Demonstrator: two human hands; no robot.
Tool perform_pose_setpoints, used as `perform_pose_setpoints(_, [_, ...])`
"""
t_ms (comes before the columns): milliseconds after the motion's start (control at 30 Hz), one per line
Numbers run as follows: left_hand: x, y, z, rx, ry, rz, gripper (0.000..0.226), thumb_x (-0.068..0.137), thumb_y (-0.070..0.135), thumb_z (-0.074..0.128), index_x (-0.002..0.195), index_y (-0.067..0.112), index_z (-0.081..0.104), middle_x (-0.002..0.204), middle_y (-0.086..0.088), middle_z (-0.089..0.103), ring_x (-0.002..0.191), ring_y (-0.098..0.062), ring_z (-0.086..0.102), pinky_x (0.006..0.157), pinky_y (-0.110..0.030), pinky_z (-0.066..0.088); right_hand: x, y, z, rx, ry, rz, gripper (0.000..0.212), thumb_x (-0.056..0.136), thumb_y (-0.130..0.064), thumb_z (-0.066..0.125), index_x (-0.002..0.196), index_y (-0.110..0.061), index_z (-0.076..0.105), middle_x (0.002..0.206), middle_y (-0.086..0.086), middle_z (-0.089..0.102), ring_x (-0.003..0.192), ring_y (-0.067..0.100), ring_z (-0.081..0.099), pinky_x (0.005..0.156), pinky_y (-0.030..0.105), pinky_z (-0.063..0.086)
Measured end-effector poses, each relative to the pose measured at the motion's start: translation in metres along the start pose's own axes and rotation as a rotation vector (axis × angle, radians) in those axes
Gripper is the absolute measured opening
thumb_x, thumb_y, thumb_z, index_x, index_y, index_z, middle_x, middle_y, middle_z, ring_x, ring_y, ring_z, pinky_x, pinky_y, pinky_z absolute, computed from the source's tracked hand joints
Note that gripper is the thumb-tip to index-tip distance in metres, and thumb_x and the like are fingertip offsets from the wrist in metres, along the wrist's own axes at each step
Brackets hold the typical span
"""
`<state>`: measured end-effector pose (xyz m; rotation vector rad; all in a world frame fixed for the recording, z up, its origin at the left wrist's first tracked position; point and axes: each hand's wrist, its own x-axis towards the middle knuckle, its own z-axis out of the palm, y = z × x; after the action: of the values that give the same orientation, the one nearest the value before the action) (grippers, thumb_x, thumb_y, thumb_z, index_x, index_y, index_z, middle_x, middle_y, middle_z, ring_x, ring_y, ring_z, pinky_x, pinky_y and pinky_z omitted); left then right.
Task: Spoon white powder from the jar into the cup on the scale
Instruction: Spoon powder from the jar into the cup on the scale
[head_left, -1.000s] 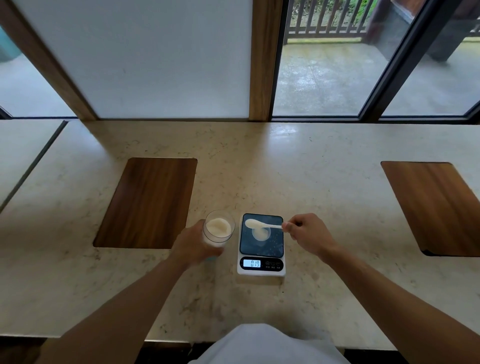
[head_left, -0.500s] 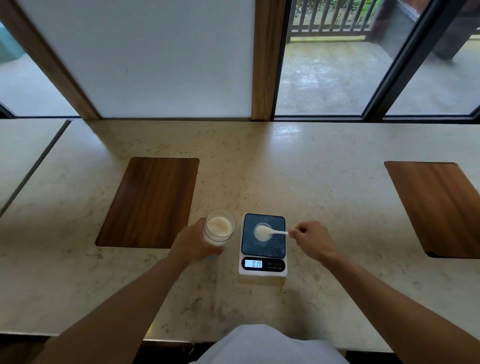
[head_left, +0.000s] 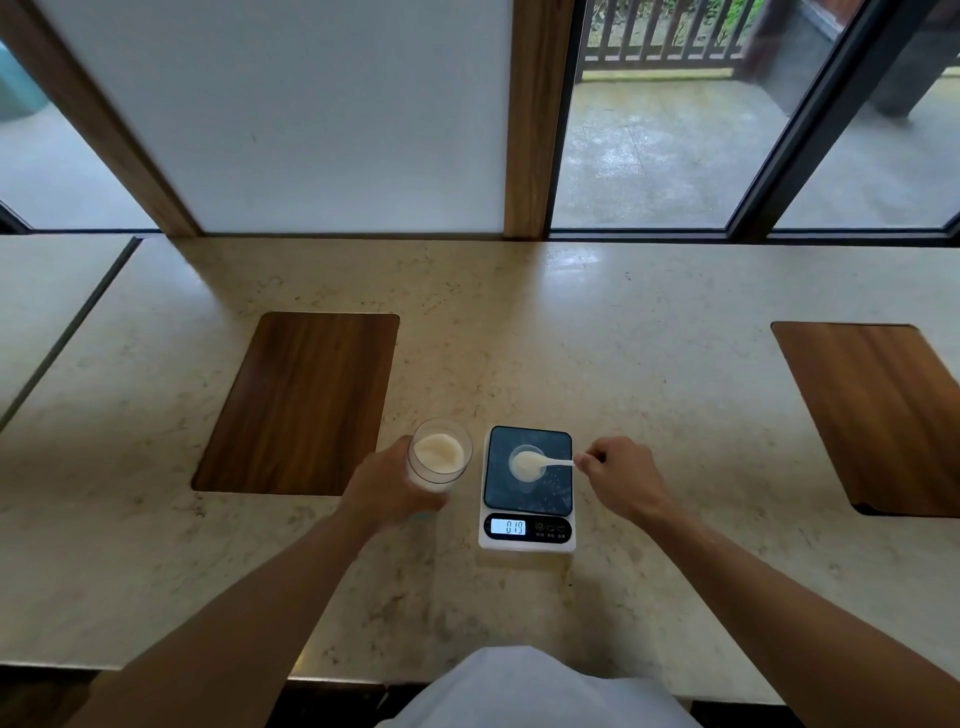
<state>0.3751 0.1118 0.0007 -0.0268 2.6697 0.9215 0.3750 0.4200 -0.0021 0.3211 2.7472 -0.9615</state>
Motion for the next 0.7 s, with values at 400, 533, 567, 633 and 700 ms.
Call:
perform_pose_setpoints(400, [0.004, 0.004, 0.003, 0.009, -0.020, 0.009, 0.080, 0.061, 0.057, 0.084, 0.131, 0.030, 0.054, 0.116, 0.007, 0.071, 0.102, -0.017, 0.068, 0.092, -0.042, 0.056, -0.003, 0.003, -0.002, -0.072, 0.066, -0.077, 0.020, 0.096, -0.022, 0.062, 0.088, -0.009, 0.074, 0.076, 0.003, 0.070, 0.064, 0.008, 0.059, 0.062, 0.025, 0.048])
perform_pose_setpoints(533, [0.004, 0.004, 0.003, 0.004, -0.017, 0.004, 0.080, 0.059, 0.058, 0.082, 0.129, 0.032, 0.055, 0.114, 0.009, 0.072, 0.103, -0.017, 0.068, 0.092, -0.041, 0.056, -0.007, 0.002, -0.001, -0.083, 0.088, -0.113, 0.020, 0.096, -0.022, 0.062, 0.088, -0.008, 0.074, 0.075, 0.003, 0.070, 0.062, 0.010, 0.060, 0.063, 0.031, 0.055])
perform_pose_setpoints(567, [0.004, 0.005, 0.003, 0.002, -0.014, 0.004, 0.080, 0.058, 0.058, 0.082, 0.129, 0.032, 0.056, 0.114, 0.009, 0.072, 0.103, -0.017, 0.068, 0.092, -0.040, 0.056, -0.008, 0.002, 0.000, -0.083, 0.093, -0.120, 0.020, 0.095, -0.022, 0.062, 0.087, -0.008, 0.074, 0.074, 0.003, 0.070, 0.061, 0.011, 0.060, 0.062, 0.030, 0.055])
perform_pose_setpoints(633, [0.004, 0.006, 0.004, 0.003, -0.014, 0.008, 0.080, 0.058, 0.059, 0.081, 0.129, 0.032, 0.056, 0.114, 0.008, 0.072, 0.102, -0.017, 0.068, 0.092, -0.041, 0.056, -0.010, 0.001, 0.001, -0.076, 0.100, -0.133, 0.019, 0.095, -0.022, 0.063, 0.087, -0.008, 0.073, 0.072, 0.002, 0.068, 0.059, 0.011, 0.059, 0.058, 0.027, 0.052])
perform_pose_setpoints(700, [0.004, 0.006, 0.004, 0.009, -0.020, 0.009, 0.080, 0.059, 0.059, 0.081, 0.129, 0.031, 0.055, 0.114, 0.008, 0.071, 0.102, -0.017, 0.068, 0.092, -0.042, 0.056, -0.012, 0.000, 0.001, -0.080, 0.112, -0.152, 0.019, 0.095, -0.023, 0.063, 0.086, -0.008, 0.072, 0.069, 0.002, 0.067, 0.057, 0.012, 0.058, 0.055, 0.026, 0.049])
